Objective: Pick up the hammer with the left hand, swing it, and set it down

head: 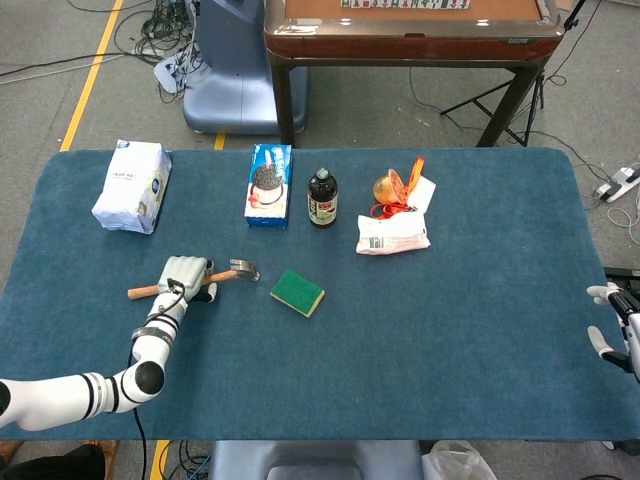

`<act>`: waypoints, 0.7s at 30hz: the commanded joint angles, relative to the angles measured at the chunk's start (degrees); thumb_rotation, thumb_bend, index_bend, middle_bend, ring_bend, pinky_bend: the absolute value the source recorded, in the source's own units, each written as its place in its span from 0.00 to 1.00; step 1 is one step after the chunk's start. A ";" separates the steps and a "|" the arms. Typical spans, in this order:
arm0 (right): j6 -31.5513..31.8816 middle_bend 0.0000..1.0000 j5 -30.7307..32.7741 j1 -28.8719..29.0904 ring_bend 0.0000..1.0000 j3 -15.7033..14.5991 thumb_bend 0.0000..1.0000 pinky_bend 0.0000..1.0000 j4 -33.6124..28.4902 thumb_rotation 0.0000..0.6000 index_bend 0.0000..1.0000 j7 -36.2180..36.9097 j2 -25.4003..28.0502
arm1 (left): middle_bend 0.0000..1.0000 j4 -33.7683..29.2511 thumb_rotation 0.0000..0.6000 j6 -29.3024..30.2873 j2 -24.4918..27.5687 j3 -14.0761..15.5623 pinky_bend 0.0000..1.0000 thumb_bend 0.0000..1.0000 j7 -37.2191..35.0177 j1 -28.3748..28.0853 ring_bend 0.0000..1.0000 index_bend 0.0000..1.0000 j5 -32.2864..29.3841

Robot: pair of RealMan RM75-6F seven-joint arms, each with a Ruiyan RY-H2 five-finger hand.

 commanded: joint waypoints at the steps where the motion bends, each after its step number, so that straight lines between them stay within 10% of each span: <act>1: 0.05 0.39 0.06 -0.05 0.31 0.02 0.32 0.37 -0.19 1.00 0.32 -0.16 0.10 | 0.46 0.04 0.84 -0.13 0.08 0.17 0.23 0.47 -0.03 -0.05 0.35 0.43 0.02; 6: 0.10 0.39 0.11 -0.10 0.31 0.05 0.32 0.37 -0.58 1.00 0.32 -0.48 0.20 | 0.46 -0.05 0.99 -0.48 0.26 0.85 0.23 0.49 0.12 -0.14 0.36 0.43 0.46; 21: 0.63 0.39 0.55 -0.72 0.31 0.01 0.32 0.37 -2.22 1.00 0.32 -1.90 0.76 | 0.61 2.62 1.00 -1.95 -0.29 0.49 0.36 0.54 -6.33 2.06 0.50 0.55 7.76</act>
